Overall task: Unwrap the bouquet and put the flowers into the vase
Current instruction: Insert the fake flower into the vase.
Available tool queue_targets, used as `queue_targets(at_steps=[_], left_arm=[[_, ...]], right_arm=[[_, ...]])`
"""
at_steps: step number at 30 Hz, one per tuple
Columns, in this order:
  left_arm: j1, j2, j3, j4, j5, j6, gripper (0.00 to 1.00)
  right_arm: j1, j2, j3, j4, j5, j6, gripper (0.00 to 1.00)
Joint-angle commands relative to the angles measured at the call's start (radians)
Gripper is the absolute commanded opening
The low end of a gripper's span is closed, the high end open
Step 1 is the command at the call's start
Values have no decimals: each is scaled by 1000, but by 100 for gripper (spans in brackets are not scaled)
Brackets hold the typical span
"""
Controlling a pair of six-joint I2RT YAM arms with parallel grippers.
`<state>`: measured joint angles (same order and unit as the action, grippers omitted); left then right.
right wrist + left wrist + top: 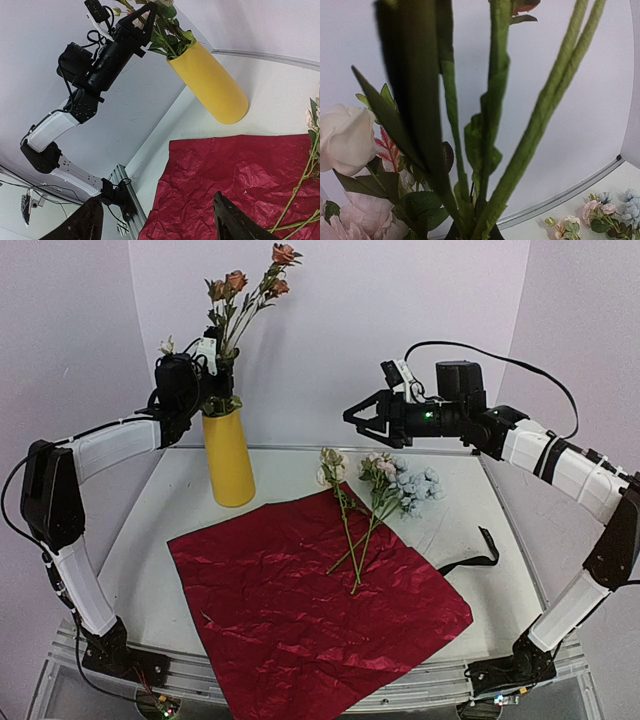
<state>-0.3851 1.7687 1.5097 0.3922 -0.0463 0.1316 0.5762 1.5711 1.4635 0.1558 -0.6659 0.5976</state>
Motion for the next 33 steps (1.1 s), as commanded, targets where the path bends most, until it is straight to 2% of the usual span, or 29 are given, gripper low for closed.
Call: queue_targets(at_steps=[1,9,11,13,15,23,33], left_arm=[[4,-8,-37,76,-18,-37,1],[5,-23,-128,75,-66,-98,3],[4,-28,-145,74,-75,-109,10],[4,-35,-153,74,-79,-119,21],[4,-43,-158,74,-87,-123,29],[4,-95,-174,72,-108,-172,40],[4,-226,-276,62,-88,-226,55]], right_arm=[[-8,-16,29,31,-23,-14,76],[-10,-25,12,31,-17,-9,76],[-10,-25,10,31,-17,-9,76],[-9,-25,9,31,-18,-6,76],[-10,-25,7,31,-20,-3,76],[-10,-29,1,32,-23,7,76],[-10,-27,-6,33,-30,17,76]])
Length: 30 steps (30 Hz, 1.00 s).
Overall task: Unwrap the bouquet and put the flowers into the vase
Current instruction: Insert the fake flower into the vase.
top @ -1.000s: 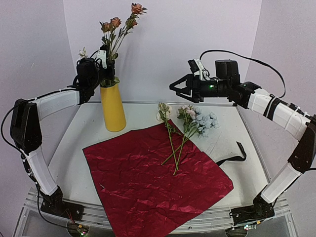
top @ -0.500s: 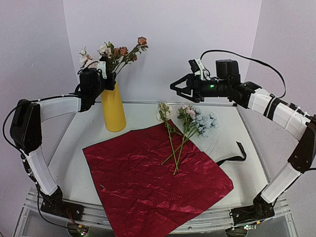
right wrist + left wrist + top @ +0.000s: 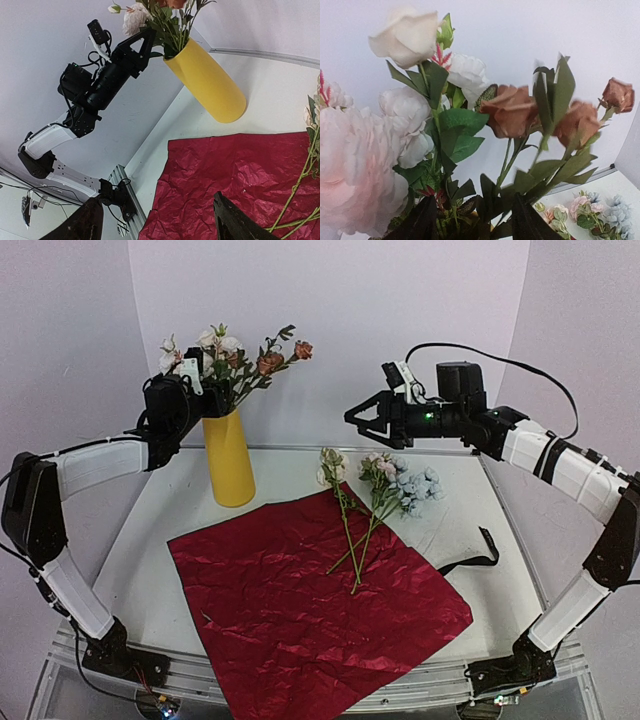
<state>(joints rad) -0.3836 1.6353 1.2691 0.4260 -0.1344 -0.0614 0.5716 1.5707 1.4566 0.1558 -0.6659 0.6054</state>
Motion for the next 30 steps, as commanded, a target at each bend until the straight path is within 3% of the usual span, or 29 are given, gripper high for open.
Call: queue_targets(at_steps=[1,17,25,30], left_arm=[[2,-105,-47,23,0,-36,55],[2,-258,-119,-147,80,-173,63],[2,-214,-56,-201,185,-137,57],[2,-143,42,-245,202,-92,65]], right_arm=[[-5,-25,1,33,-31,10,76],[-6,43,57,45,-70,49,77],[-5,55,71,45,-89,46,77],[-6,52,64,45,-88,48,77]])
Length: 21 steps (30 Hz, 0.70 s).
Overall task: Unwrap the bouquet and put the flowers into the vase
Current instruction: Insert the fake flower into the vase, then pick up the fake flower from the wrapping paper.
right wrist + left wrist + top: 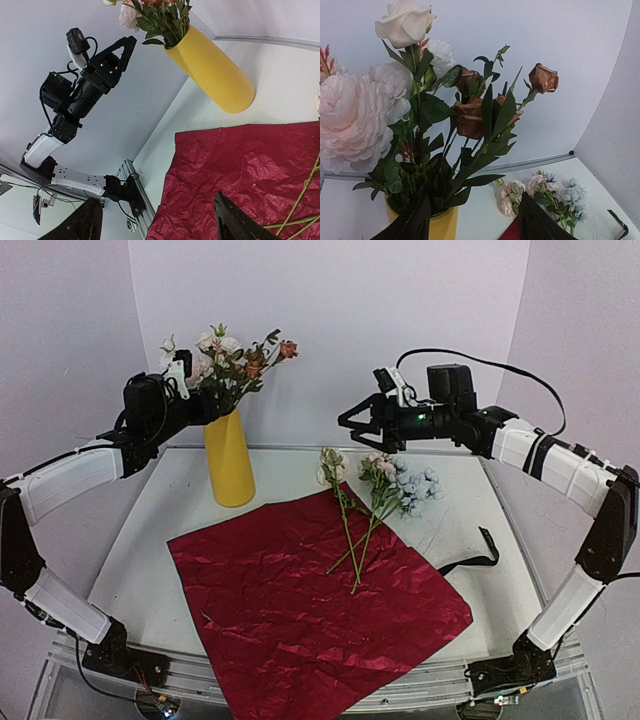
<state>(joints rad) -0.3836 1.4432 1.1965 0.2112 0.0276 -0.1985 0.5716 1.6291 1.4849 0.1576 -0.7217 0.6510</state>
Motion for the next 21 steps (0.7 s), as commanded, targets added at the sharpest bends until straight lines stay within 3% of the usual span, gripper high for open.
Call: queue_targets(at_steps=[1,16,21], left_arm=[[2,69,142,-44,45,55,66],[1,235,315,-104,30,189,52],[2,248,323,-109,11,194,34]], right_arm=[[-6,-8,34,43,-29,2,77],[-6,-24,32,43,3,-3,77],[-5,-30,21,43,8,-3,77]])
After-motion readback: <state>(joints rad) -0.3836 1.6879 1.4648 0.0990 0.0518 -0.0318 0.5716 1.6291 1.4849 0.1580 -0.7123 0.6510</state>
